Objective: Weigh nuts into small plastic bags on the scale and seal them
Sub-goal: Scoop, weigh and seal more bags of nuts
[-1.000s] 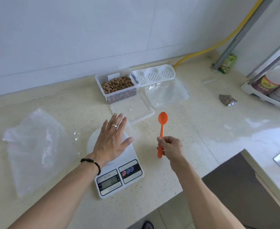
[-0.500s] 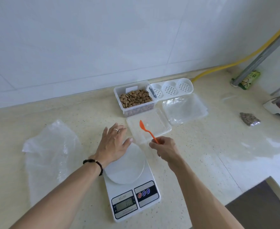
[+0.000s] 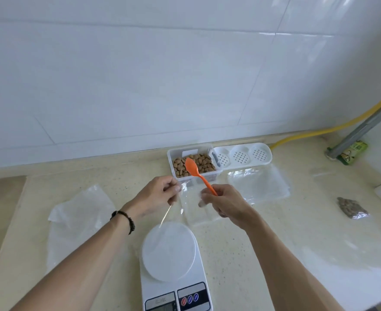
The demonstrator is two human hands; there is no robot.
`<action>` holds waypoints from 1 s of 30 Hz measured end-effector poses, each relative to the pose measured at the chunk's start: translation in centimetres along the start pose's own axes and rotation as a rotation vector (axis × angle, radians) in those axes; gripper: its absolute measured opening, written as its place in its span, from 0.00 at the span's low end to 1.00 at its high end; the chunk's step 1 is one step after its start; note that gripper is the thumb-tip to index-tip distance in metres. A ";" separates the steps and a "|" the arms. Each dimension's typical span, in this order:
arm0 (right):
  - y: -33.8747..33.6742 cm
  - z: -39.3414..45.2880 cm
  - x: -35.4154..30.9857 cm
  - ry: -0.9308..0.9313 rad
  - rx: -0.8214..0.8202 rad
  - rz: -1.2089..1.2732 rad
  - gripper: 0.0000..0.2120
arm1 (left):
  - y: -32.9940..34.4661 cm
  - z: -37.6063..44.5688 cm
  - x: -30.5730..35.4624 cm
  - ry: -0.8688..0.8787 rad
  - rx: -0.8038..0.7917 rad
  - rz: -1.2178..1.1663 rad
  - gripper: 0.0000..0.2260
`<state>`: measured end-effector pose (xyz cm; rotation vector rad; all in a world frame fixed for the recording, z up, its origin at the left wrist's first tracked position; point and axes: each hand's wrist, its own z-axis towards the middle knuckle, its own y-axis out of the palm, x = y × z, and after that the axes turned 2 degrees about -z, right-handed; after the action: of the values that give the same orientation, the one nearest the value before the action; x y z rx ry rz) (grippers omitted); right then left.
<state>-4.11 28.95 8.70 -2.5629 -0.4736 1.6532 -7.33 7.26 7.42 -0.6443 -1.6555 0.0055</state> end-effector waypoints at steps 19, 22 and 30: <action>0.4 1.4 -3.5 -0.106 0.155 -0.226 0.02 | -5.4 -0.4 -2.5 -0.058 0.092 0.346 0.11; 1.2 1.7 -3.9 -0.083 0.166 -0.166 0.02 | -4.9 -0.3 -2.3 -0.023 0.108 0.533 0.11; 3.4 3.4 -4.7 -0.055 0.147 -0.108 0.05 | -0.5 1.5 -0.4 0.185 0.061 0.694 0.56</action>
<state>-8.16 23.95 10.73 -2.3510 -0.4662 1.6600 -8.92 7.21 6.96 -1.1077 -1.1841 0.4802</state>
